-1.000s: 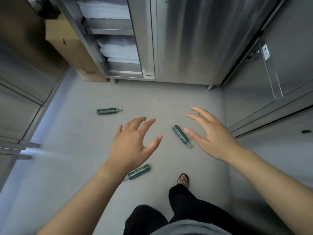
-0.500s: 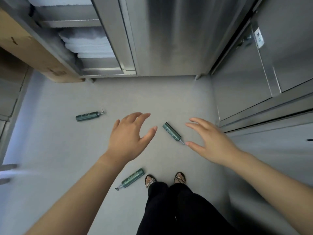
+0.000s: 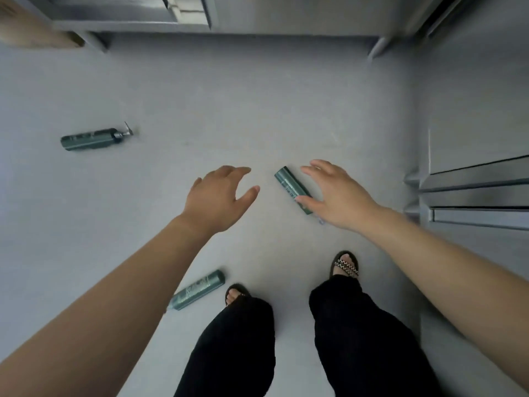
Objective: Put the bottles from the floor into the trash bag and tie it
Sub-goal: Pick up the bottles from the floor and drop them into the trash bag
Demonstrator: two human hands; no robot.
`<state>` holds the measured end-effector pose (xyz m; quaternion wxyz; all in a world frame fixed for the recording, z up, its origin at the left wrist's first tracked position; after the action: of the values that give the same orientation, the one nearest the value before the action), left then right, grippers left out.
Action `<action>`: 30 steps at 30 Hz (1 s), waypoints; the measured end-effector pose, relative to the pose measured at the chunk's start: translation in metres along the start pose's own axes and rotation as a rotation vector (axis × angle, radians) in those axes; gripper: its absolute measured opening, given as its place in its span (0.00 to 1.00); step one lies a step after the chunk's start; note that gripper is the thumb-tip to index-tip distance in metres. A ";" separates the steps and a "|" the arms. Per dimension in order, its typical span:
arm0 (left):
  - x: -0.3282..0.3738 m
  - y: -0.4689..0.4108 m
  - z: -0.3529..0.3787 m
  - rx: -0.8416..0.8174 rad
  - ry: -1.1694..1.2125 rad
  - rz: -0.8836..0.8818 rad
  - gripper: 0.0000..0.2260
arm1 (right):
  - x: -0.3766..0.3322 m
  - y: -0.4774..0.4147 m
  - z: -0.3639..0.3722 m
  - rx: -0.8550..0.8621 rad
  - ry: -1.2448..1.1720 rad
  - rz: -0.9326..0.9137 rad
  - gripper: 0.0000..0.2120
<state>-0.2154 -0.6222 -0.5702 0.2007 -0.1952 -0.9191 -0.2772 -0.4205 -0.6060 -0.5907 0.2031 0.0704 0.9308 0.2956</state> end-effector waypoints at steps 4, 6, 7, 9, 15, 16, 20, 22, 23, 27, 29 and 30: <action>-0.040 -0.064 0.107 -0.007 0.037 0.049 0.22 | 0.048 -0.086 0.095 -0.080 0.090 0.039 0.32; -0.061 -0.098 0.151 -0.003 0.008 0.103 0.22 | 0.068 -0.128 0.137 -0.103 0.145 0.075 0.34; -0.074 -0.114 0.172 0.003 -0.014 0.124 0.22 | 0.077 -0.149 0.156 -0.097 0.150 0.088 0.34; -0.104 -0.144 0.211 -0.004 -0.086 0.160 0.23 | 0.091 -0.184 0.190 -0.068 0.133 0.100 0.35; -0.181 -0.192 0.310 -0.064 -0.239 0.183 0.25 | 0.130 -0.236 0.263 0.049 0.027 0.118 0.37; -0.190 -0.194 0.320 -0.053 -0.236 0.174 0.26 | 0.135 -0.239 0.270 0.073 0.012 0.123 0.37; -0.217 -0.187 0.350 -0.040 -0.233 0.130 0.28 | 0.147 -0.240 0.292 0.102 0.032 0.145 0.38; -0.227 -0.179 0.360 -0.012 -0.218 0.098 0.28 | 0.146 -0.235 0.301 0.114 0.073 0.136 0.39; -0.230 -0.175 0.364 0.006 -0.206 0.083 0.27 | 0.144 -0.233 0.305 0.121 0.089 0.124 0.39; -0.240 -0.159 0.380 0.042 -0.204 0.083 0.29 | 0.137 -0.225 0.319 0.140 0.065 0.093 0.39; -0.246 -0.149 0.387 0.046 -0.218 0.092 0.29 | 0.131 -0.222 0.323 0.141 0.024 0.096 0.39; -0.249 -0.144 0.390 0.051 -0.221 0.094 0.29 | 0.127 -0.221 0.325 0.136 0.004 0.097 0.40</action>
<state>-0.1753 -0.5655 -1.0498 0.1159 -0.2625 -0.9322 -0.2206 -0.4019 -0.5846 -1.0034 0.1814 0.1285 0.9446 0.2415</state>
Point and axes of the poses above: each hand's wrist, its own y-axis away from the middle knuckle, its own z-axis out of the palm, x = y × z, the point moved 5 cm from there along -y, towards the middle knuckle, and after that the axes turned 15 degrees about z, right-handed, at the moved point
